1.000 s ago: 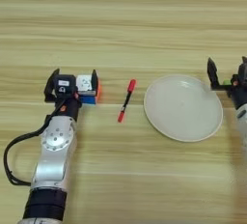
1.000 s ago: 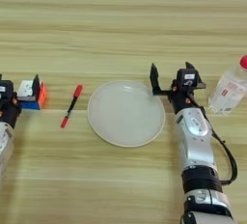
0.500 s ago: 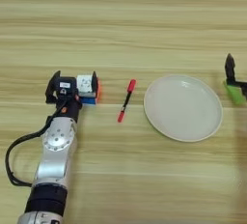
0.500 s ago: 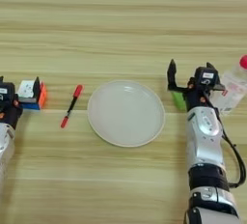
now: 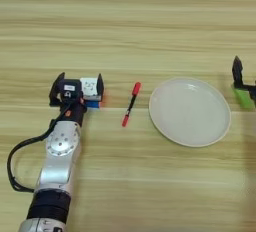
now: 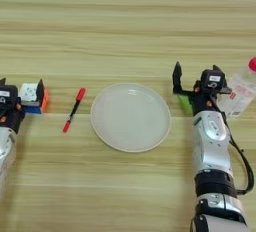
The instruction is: Move the objects on the table
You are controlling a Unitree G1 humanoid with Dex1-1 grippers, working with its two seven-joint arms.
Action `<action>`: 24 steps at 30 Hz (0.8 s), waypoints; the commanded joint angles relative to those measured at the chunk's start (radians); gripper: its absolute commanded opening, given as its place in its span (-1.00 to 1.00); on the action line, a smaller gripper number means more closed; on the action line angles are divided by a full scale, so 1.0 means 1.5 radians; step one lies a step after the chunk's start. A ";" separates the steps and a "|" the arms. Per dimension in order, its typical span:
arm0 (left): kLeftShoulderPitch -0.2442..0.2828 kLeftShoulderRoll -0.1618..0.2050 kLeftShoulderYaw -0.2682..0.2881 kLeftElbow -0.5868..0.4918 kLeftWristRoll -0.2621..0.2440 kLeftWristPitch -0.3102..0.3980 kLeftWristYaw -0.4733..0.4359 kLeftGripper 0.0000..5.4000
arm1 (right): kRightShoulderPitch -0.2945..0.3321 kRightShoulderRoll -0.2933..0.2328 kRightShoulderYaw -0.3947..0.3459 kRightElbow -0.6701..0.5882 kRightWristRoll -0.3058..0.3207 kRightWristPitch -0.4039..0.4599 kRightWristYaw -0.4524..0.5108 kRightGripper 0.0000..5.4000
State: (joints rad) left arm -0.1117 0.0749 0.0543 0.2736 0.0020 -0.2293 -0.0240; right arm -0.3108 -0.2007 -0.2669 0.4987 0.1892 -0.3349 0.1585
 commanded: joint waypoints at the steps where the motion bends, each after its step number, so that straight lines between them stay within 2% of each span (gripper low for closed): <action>1: -0.004 0.005 -0.014 0.007 0.019 -0.007 -0.003 0.99 | -0.010 0.000 0.003 0.005 0.001 0.006 0.000 1.00; 10: -0.006 0.006 -0.025 0.029 0.034 0.000 -0.001 0.99 | -0.010 0.000 0.004 0.004 0.002 0.008 0.000 1.00; 24: -0.018 0.010 -0.015 0.071 0.031 0.005 0.013 0.99 | -0.010 0.002 0.004 0.004 0.001 0.008 -0.001 1.00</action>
State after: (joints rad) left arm -0.1274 0.0840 0.0301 0.3581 0.0384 -0.2341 -0.0105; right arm -0.3108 -0.1989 -0.2647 0.4999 0.1892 -0.3345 0.1587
